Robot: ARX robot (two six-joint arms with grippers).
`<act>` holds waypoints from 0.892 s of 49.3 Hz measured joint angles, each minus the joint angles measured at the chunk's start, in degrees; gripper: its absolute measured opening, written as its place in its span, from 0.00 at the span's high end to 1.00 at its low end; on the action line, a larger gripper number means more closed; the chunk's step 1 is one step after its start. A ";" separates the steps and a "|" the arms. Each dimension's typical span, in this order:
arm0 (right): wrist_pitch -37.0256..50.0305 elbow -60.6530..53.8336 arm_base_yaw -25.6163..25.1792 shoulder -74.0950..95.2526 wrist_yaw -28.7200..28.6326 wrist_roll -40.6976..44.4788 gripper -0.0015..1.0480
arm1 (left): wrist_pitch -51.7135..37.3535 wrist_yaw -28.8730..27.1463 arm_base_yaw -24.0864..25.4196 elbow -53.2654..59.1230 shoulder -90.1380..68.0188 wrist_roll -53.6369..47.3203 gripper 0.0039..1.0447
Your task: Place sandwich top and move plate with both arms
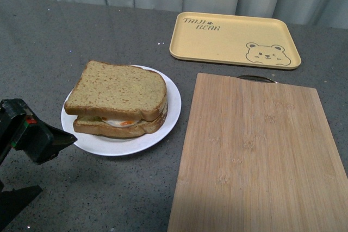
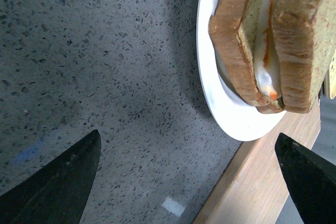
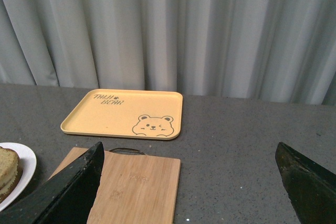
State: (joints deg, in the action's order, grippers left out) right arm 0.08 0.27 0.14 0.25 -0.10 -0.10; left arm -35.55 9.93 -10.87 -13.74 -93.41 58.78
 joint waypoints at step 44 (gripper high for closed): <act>0.02 0.00 0.00 0.00 0.00 0.00 0.09 | -2.71 -4.26 -6.67 -10.84 -15.85 6.10 0.33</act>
State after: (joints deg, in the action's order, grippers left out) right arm 0.10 0.27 0.14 0.25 -0.10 -0.10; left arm -38.26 5.67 -17.54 -24.58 -109.25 64.88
